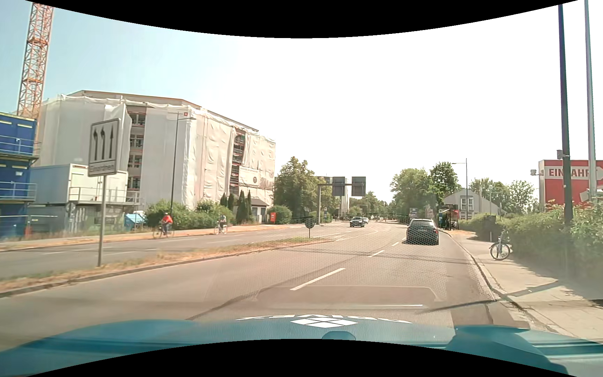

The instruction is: Follow the waypoints while adhering to traffic rules and regulations

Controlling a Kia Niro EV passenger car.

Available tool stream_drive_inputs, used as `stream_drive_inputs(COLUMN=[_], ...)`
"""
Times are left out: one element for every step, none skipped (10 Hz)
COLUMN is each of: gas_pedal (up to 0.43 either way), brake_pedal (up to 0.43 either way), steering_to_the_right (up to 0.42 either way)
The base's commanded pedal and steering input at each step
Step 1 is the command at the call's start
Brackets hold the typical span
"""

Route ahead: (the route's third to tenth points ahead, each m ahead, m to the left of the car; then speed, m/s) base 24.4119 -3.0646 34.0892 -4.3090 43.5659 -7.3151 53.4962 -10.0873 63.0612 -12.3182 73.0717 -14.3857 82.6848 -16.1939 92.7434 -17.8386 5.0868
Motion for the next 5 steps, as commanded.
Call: stream_drive_inputs(gas_pedal=[0.319, 0.319, 0.319, 0.319, 0.319], brake_pedal=[0.0, 0.0, 0.0, 0.0, 0.0], steering_to_the_right=[0.26, 0.254, 0.248, 0.24, 0.231])
